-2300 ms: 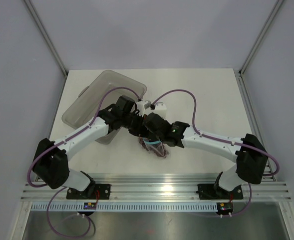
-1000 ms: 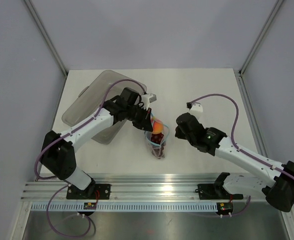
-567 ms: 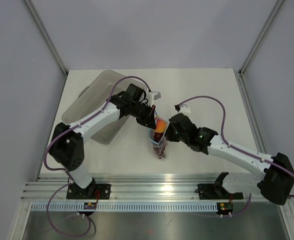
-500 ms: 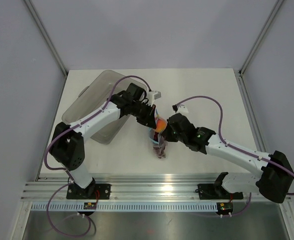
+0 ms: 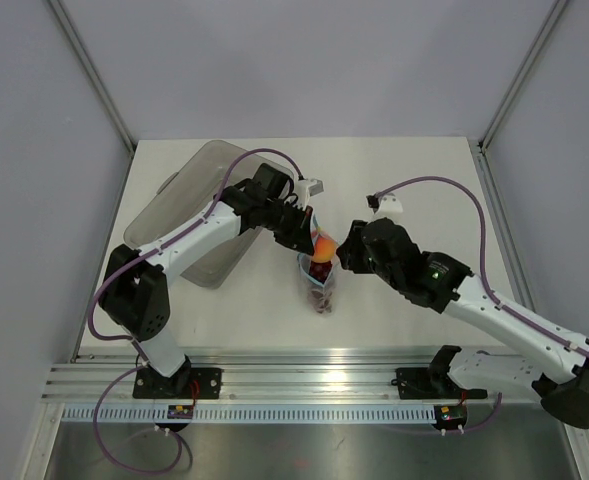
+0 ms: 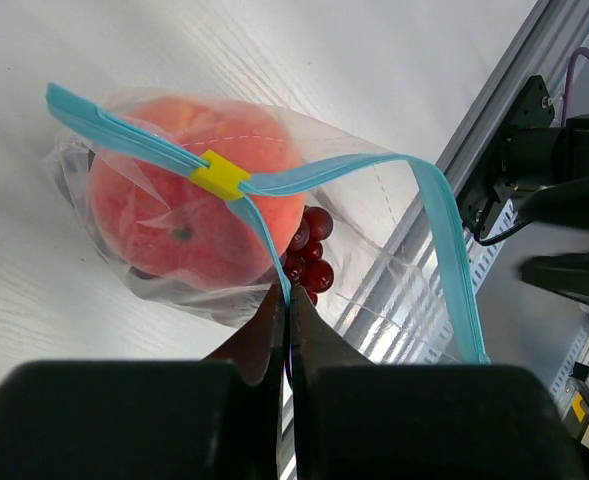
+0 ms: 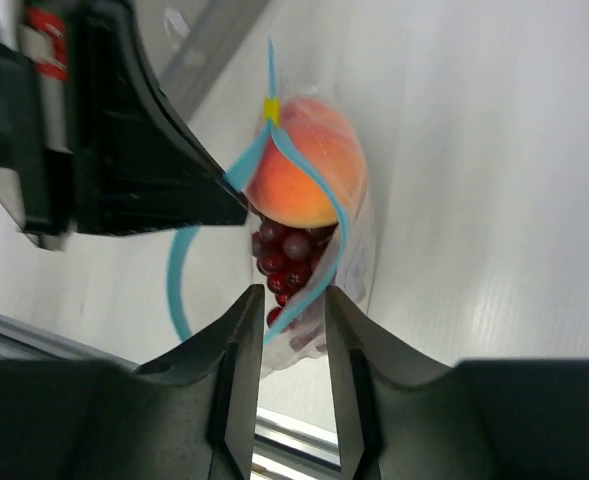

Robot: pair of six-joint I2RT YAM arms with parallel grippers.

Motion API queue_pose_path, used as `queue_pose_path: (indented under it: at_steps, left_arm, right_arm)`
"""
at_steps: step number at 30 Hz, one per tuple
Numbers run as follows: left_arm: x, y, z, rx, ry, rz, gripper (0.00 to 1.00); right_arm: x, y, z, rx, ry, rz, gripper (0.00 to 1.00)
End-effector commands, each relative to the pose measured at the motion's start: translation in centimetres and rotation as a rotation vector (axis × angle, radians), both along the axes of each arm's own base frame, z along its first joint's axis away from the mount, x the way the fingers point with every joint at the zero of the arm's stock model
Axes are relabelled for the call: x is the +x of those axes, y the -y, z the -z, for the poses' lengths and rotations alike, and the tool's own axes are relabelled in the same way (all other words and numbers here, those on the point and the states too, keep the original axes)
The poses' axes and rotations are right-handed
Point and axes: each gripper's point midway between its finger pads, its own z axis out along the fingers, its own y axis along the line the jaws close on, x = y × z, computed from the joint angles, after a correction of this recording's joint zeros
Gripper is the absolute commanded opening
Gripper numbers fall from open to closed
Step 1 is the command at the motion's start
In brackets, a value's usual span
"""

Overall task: Place the food in the zip-top bag and seal the zipper
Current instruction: Zip the zipper food storage bag at the center of the board.

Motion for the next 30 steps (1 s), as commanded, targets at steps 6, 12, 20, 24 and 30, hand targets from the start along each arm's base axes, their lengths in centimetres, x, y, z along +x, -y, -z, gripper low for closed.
queue_pose_path:
  at_steps: [6,12,20,24,30]
  left_arm:
    - [0.5,1.3,-2.8,-0.111,0.051,0.019,0.0]
    - [0.4,1.1,-2.8,-0.128,0.047,0.016,0.0]
    - [0.4,0.9,-2.9,-0.139,0.044,0.017,0.0]
    - [0.4,0.9,-3.1,-0.144,0.045,0.017,0.0]
    - [0.2,0.8,-3.1,-0.143,0.047,0.02,0.0]
  right_arm:
    - [3.9,-2.1,-4.1,-0.224,0.082,-0.061,0.47]
    - [6.7,-3.8,-2.6,-0.152,0.028,-0.076,0.48]
    - [8.1,-4.5,-0.1,-0.143,-0.027,-0.082,0.47]
    - [8.9,-4.8,0.5,-0.138,-0.036,-0.08,0.46]
    - [9.5,-5.0,1.3,-0.124,-0.05,-0.076,0.43]
